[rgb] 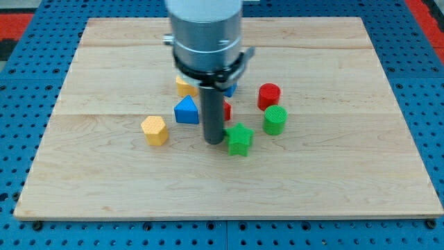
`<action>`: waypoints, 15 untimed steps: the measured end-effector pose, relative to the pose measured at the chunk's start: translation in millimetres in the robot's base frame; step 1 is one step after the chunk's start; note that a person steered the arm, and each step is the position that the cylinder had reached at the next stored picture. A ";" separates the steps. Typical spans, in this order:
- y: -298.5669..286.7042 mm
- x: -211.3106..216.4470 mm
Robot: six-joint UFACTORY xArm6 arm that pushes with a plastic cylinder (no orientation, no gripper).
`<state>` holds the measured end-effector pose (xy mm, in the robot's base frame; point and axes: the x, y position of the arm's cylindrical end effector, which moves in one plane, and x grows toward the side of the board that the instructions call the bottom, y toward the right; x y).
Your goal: Place the red star along with the heart above the red circle
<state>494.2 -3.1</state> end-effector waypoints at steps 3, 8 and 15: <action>29.5 12.4; 56.1 -80.6; 18.8 -145.3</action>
<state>348.9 15.6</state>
